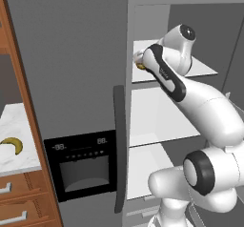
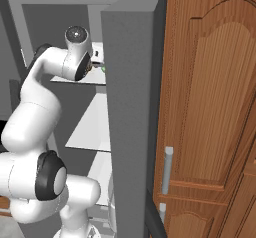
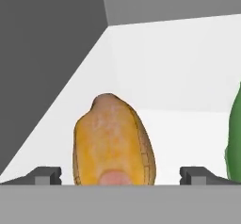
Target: Open the fridge, remove the banana, corn, and chicken drumstick, and place them on any counter.
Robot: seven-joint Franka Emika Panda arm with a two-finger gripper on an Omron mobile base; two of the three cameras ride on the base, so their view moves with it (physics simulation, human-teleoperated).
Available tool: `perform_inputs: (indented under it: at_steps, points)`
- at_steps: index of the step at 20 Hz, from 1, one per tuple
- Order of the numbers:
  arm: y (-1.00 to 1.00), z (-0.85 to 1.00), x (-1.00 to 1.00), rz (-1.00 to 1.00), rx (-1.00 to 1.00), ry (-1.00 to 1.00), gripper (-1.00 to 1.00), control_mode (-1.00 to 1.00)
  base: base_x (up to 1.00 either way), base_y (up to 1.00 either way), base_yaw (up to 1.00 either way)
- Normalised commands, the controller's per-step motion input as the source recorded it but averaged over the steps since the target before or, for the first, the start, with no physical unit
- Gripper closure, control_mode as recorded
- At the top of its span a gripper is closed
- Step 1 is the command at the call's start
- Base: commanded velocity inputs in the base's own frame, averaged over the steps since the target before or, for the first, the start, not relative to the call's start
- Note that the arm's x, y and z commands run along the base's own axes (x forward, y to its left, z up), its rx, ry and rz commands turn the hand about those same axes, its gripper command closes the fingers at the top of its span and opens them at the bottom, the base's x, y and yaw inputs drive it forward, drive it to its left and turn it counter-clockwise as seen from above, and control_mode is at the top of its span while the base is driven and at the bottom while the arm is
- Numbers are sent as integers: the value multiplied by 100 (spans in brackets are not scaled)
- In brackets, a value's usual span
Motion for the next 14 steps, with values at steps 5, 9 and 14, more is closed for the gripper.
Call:
perform_inputs:
  at_steps: [5,9,14]
  points:
    - [13,-28,16,0,-1,0,-100,-100,0,0,0]
    - [6,-8,26,0,0,3,-100,-100,0,0,0]
    - [0,-35,1,0,0,6,-100,-100,0,0,0]
